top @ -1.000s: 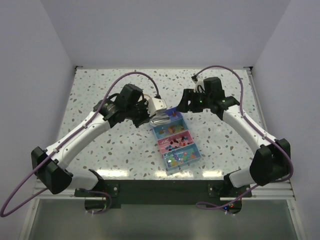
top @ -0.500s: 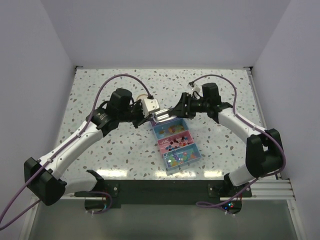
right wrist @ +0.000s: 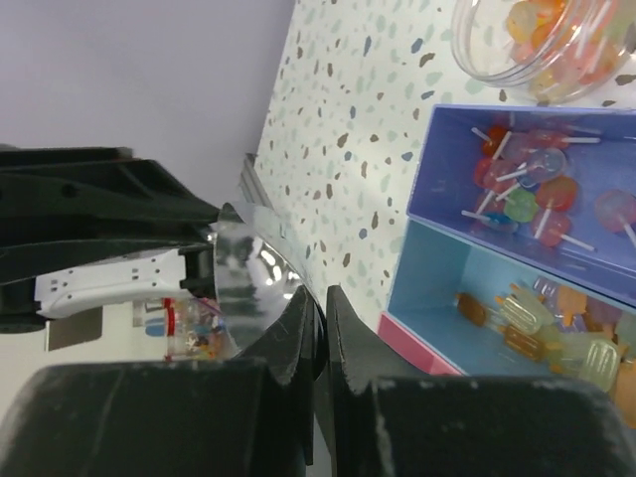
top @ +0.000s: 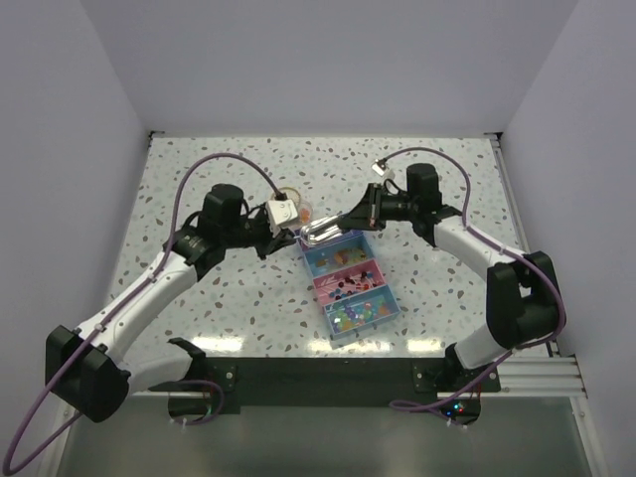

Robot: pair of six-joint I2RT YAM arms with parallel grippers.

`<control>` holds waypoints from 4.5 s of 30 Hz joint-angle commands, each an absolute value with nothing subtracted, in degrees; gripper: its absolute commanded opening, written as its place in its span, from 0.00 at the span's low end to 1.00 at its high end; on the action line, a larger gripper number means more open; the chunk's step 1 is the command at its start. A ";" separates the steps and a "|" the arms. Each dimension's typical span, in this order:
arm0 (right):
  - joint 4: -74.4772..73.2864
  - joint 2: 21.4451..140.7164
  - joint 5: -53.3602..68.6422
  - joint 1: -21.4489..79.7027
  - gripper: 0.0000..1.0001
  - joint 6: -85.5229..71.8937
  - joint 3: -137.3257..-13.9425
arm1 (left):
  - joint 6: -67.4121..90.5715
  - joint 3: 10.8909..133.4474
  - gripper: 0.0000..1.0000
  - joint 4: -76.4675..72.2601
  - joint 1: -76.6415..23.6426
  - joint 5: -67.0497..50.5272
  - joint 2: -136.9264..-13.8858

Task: Pack the candies
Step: Scoop the fake candies from the storage box.

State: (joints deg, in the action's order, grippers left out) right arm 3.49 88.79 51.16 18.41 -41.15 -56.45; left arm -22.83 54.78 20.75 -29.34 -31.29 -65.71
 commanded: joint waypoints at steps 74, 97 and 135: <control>-29.01 90.17 17.48 17.05 0.46 -15.47 -65.74 | -23.20 82.95 0.00 54.13 -33.48 -23.30 -82.35; -22.41 96.68 24.44 18.63 0.04 -15.12 -63.63 | -21.62 96.67 0.00 65.83 -39.81 -10.55 -95.97; -23.29 93.25 13.18 25.93 0.00 -11.60 -62.84 | -23.55 101.52 0.00 71.89 -50.88 8.52 -102.21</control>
State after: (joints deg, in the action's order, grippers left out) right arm -23.16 95.00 13.45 24.95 -12.34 -63.81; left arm -22.31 99.57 71.22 -49.93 3.90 -101.30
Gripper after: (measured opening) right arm 0.085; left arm 0.190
